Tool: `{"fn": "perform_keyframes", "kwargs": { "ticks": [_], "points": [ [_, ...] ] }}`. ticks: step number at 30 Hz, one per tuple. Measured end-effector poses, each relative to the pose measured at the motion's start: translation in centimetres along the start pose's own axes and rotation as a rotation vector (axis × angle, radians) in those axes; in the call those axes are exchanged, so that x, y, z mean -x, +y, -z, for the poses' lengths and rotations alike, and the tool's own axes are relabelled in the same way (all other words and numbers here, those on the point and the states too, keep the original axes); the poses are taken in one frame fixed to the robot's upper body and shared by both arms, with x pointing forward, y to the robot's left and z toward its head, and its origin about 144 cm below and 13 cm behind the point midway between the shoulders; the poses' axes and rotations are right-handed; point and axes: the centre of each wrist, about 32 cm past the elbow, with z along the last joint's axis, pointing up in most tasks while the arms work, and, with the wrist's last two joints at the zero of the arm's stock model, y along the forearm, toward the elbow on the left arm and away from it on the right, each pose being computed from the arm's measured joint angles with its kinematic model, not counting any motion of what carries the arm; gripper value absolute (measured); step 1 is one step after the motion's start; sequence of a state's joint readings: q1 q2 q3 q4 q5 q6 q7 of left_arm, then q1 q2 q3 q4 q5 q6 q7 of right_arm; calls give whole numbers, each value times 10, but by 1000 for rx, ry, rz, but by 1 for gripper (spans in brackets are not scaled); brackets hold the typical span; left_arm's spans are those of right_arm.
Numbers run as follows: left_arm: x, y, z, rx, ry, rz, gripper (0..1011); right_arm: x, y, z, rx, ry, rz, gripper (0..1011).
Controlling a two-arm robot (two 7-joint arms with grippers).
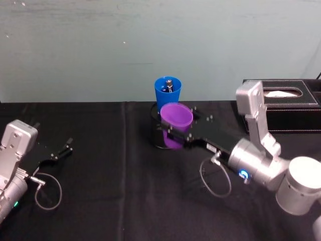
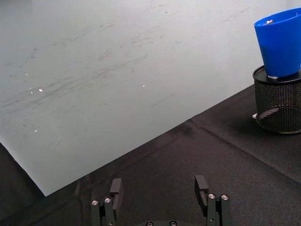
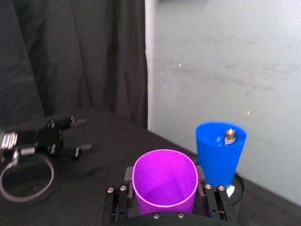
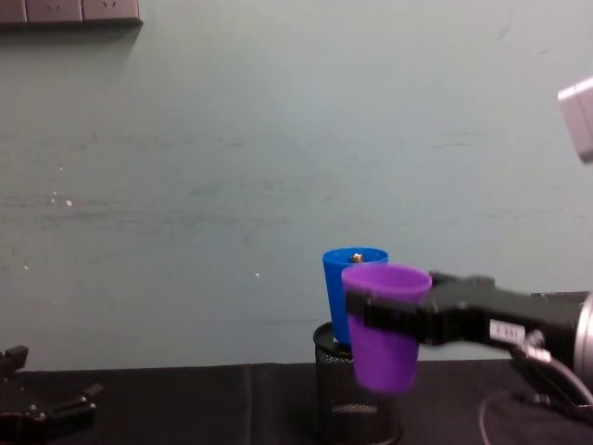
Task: Pick up one cup with a gripper and tap it against the other cup.
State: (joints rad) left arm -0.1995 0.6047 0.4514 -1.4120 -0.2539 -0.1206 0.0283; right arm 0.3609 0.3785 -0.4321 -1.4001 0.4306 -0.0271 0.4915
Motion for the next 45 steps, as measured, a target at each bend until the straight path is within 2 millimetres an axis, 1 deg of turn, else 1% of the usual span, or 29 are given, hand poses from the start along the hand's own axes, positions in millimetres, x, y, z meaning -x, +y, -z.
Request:
{"fn": "perform_keyframes", "kwargs": {
  "ticks": [7,8,11,22,30,41,42,45],
  "points": [
    [0,0,0,0,0,0,1000,19,-16,25,38,-17,11,735],
    [0,0,0,0,0,0,1000,19,-16,25,38,-17,11,735],
    [0,0,0,0,0,0,1000,25,-24,41,53,-9,30,735],
    [0,0,0,0,0,0,1000,39,-31,77,64,9,51,735],
    [0,0,0,0,0,0,1000,45,-32,88,59,8,59,735],
    [0,0,0,0,0,0,1000,47,-33,92,48,5,65,735],
    [0,0,0,0,0,0,1000,47,-33,92,48,5,65,739],
    [0,0,0,0,0,0,1000,47,-33,91,48,4,64,796]
  ]
}}
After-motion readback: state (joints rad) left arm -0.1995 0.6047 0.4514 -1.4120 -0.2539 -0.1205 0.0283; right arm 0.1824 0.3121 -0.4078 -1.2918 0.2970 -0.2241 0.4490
